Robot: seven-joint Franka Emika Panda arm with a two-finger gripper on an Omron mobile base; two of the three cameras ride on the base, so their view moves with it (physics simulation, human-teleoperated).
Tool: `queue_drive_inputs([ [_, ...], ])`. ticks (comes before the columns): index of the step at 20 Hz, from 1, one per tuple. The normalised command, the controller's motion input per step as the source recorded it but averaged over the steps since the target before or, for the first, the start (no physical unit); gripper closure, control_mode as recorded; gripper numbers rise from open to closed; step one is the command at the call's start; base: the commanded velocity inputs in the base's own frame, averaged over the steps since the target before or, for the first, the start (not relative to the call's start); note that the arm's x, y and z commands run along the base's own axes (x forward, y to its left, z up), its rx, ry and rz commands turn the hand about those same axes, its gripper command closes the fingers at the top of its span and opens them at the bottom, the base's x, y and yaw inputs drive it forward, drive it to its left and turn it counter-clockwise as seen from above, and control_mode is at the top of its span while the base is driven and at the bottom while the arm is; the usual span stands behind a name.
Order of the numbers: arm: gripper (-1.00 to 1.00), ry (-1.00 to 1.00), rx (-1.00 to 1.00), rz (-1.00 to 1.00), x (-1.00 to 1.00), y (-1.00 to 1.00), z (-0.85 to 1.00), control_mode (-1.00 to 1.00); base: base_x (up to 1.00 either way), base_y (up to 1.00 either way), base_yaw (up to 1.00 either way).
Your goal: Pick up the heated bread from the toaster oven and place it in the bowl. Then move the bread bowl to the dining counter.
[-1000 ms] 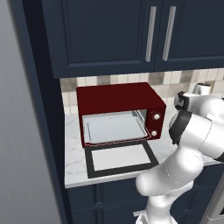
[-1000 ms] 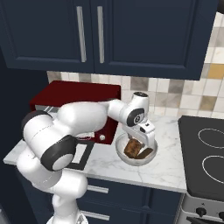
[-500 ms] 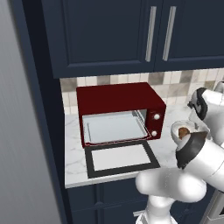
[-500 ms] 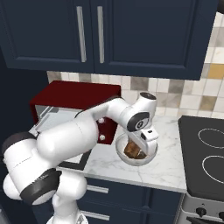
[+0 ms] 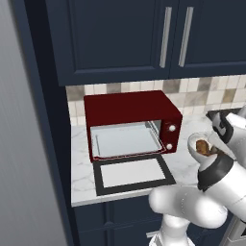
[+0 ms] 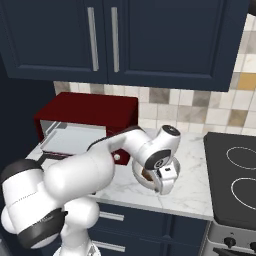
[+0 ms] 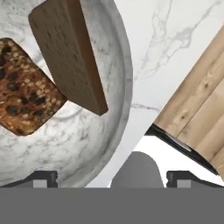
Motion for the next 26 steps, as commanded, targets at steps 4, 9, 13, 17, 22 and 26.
queue_drive_inputs([
  [4, -1.0, 0.0, 0.04, -0.09, 0.08, 0.0, -0.3, -1.0, 0.0, 0.0, 0.0],
  [9, -1.0, -0.01, 0.0, -0.08, 0.25, -0.02, -0.16, -1.0, 0.0, 0.0, 0.0],
  [13, -1.0, 0.0, 0.0, -0.07, 0.33, -0.1, -0.09, -1.0, 0.0, 0.0, 0.0],
  [17, -1.0, 0.0, 0.0, -0.06, 0.23, -0.11, -0.13, -1.0, 0.0, 0.0, 0.0],
  [22, 1.0, -0.01, 0.0, -0.06, 0.13, -0.02, -0.24, -1.0, 0.0, 0.0, 0.0],
  [26, 1.0, -0.03, 0.0, -0.06, 0.01, 0.0, -0.07, -1.0, 0.0, 0.0, 0.0],
])
